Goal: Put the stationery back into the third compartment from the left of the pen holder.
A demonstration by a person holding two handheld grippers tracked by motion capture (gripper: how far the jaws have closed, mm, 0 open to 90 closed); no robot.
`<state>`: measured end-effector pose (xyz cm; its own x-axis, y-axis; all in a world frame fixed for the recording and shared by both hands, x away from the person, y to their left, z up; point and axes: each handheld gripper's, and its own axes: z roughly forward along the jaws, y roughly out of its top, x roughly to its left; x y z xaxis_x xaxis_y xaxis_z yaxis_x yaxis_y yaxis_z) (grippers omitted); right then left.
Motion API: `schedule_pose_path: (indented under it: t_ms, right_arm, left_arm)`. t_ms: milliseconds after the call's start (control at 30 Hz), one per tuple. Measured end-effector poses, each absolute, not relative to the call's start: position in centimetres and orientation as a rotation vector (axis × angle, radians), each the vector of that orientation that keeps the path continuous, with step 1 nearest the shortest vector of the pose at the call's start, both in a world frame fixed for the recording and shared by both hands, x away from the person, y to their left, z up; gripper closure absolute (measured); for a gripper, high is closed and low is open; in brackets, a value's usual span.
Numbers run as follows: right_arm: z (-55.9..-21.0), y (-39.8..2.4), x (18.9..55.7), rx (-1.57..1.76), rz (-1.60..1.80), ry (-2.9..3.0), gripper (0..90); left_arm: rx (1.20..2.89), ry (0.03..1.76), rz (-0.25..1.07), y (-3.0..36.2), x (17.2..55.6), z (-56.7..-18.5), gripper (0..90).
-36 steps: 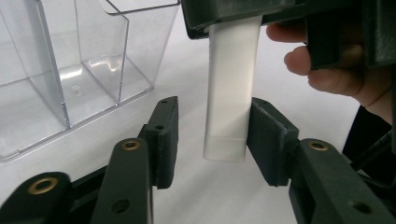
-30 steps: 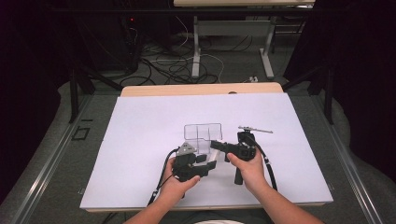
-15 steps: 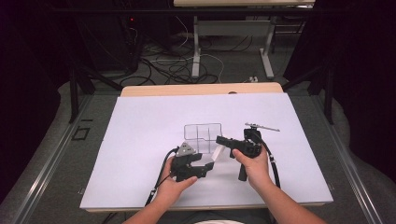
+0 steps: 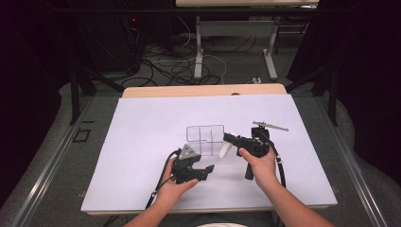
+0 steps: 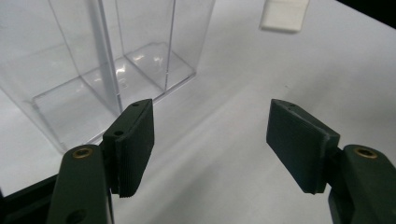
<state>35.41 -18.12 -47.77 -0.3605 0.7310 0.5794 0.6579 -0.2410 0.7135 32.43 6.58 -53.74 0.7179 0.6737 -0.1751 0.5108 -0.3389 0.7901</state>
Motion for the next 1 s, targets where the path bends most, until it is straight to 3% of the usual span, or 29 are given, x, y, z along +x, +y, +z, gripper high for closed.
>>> schedule_pose_path:
  t_ms: [200, 567, 1000]
  right_arm:
    - [-46.8, -17.7, 35.7, 1.596, 1.620, 1.890, 66.4]
    - [-45.3, -17.1, 37.3, 1.455, 1.516, 1.892, 66.4]
    - [-44.7, -15.6, 38.8, 1.367, 1.448, 1.890, 66.4]
  left_arm:
    - [2.008, 0.948, 0.225, 6.9, 32.6, -53.9, 30.2]
    - [2.019, 1.003, 0.269, 7.5, 33.1, -54.2, 17.7]
    - [2.031, 1.039, 0.251, 7.7, 33.2, -54.3, 15.5]
